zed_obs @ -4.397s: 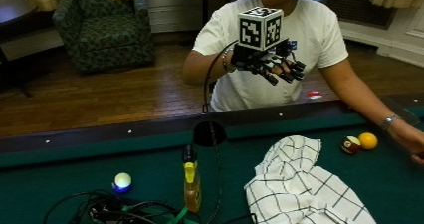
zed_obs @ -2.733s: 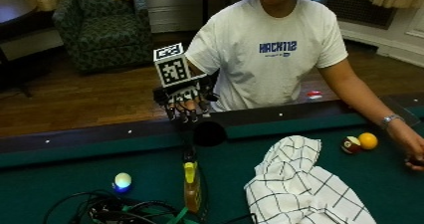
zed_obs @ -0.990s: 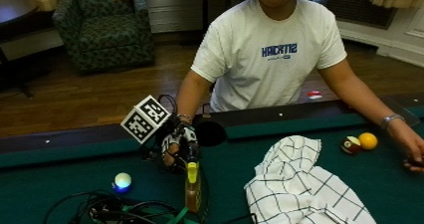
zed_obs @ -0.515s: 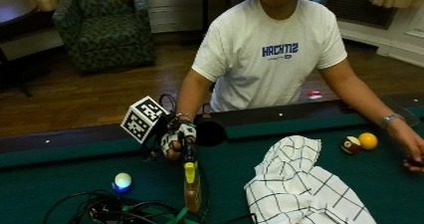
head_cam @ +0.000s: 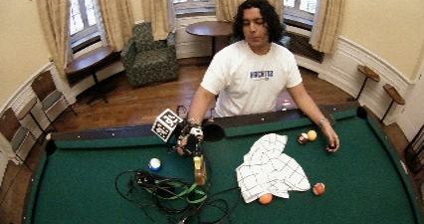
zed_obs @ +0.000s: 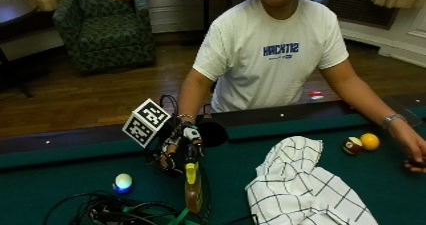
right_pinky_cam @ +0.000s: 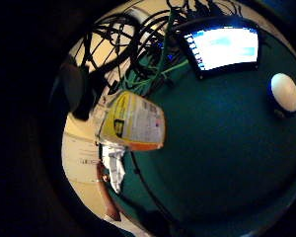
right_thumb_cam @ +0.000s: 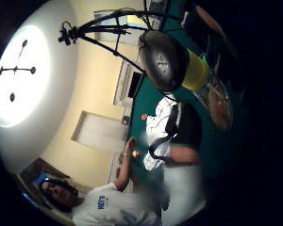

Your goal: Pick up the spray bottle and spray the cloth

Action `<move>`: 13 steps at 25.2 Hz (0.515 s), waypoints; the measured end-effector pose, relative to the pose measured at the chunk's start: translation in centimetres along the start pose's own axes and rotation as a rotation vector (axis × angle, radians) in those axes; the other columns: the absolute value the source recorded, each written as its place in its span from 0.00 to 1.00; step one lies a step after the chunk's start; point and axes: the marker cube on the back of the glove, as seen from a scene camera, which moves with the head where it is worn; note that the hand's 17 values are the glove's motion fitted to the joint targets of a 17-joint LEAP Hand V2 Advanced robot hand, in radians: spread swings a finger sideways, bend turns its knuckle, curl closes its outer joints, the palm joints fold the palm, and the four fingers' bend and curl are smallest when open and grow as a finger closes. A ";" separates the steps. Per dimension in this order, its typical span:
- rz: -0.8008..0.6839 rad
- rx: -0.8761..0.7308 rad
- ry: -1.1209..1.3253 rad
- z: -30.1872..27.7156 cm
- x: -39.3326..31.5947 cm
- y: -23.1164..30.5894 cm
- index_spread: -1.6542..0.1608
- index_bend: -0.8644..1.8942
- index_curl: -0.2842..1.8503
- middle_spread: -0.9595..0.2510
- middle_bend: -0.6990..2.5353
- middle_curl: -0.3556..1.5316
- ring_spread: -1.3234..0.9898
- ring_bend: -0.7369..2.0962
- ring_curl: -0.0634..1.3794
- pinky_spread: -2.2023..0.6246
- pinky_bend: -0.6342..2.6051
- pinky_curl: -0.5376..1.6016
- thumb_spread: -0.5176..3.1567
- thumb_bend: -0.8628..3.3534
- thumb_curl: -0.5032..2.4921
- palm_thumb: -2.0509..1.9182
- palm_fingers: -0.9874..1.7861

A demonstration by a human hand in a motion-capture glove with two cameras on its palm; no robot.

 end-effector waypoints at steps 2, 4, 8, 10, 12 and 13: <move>0.013 -0.022 -0.018 0.7 0.0 -0.5 0.73 0.35 0.29 0.61 0.38 0.50 0.48 0.54 0.42 0.72 0.42 0.50 0.33 0.20 0.36 0.74 0.59; 0.028 -0.039 -0.063 1.6 0.0 -1.1 0.72 0.35 0.28 0.62 0.37 0.48 0.49 0.51 0.40 0.74 0.39 0.49 0.35 0.19 0.35 0.73 0.53; 0.054 -0.057 -0.157 3.1 0.0 -2.4 0.71 0.34 0.26 0.65 0.36 0.46 0.50 0.49 0.38 0.78 0.37 0.47 0.37 0.19 0.34 0.71 0.50; 0.062 -0.060 -0.196 3.7 0.1 -3.0 0.71 0.35 0.26 0.66 0.35 0.45 0.51 0.48 0.36 0.79 0.36 0.46 0.38 0.19 0.33 0.71 0.50; 0.068 -0.064 -0.229 4.2 0.0 -3.8 0.71 0.35 0.25 0.67 0.35 0.45 0.52 0.48 0.35 0.80 0.35 0.45 0.38 0.19 0.33 0.70 0.51; 0.070 -0.067 -0.242 4.4 -0.1 -4.2 0.71 0.35 0.25 0.67 0.34 0.44 0.51 0.48 0.34 0.80 0.35 0.44 0.38 0.19 0.33 0.70 0.51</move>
